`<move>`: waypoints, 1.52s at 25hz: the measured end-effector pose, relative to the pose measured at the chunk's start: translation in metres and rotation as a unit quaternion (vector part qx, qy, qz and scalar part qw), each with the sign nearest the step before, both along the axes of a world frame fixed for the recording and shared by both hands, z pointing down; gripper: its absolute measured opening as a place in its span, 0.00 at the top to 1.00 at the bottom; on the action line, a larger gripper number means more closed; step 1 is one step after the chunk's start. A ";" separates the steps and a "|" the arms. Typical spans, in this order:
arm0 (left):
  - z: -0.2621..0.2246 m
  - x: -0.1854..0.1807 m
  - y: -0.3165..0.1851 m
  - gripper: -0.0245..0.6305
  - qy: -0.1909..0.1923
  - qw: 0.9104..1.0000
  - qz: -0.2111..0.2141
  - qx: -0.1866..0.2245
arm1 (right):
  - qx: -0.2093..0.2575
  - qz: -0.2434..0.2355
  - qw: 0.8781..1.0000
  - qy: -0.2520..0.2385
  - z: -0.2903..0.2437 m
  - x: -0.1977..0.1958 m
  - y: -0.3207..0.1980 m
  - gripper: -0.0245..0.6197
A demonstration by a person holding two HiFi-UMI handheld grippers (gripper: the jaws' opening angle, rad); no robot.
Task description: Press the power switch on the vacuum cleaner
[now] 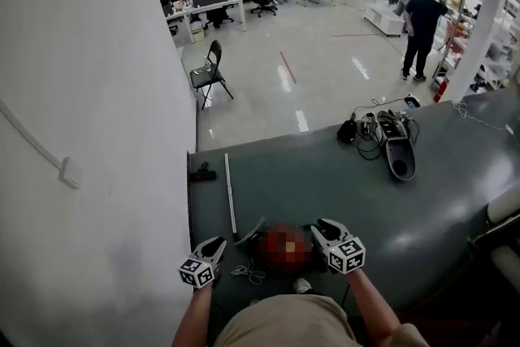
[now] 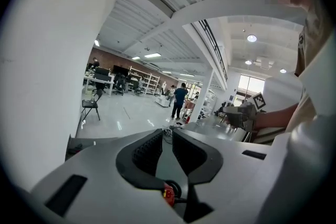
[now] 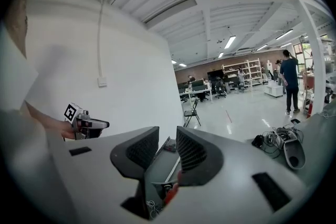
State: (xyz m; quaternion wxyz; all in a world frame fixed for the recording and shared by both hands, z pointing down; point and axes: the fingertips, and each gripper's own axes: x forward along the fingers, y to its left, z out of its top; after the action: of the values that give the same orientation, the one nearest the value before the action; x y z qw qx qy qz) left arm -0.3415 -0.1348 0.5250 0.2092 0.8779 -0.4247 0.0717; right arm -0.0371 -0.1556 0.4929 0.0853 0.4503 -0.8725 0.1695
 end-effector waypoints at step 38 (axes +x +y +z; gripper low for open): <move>0.045 0.231 -0.018 0.88 0.005 0.996 0.081 -0.040 | -0.008 -0.085 0.996 0.034 0.056 0.007 -0.014 0.82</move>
State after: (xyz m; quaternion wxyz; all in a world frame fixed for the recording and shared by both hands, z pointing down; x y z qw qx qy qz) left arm -0.1109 -0.1531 0.5700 0.2392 0.9007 -0.3483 0.1011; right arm -0.0296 -0.1700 0.5485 0.1324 0.3791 -0.9030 0.1530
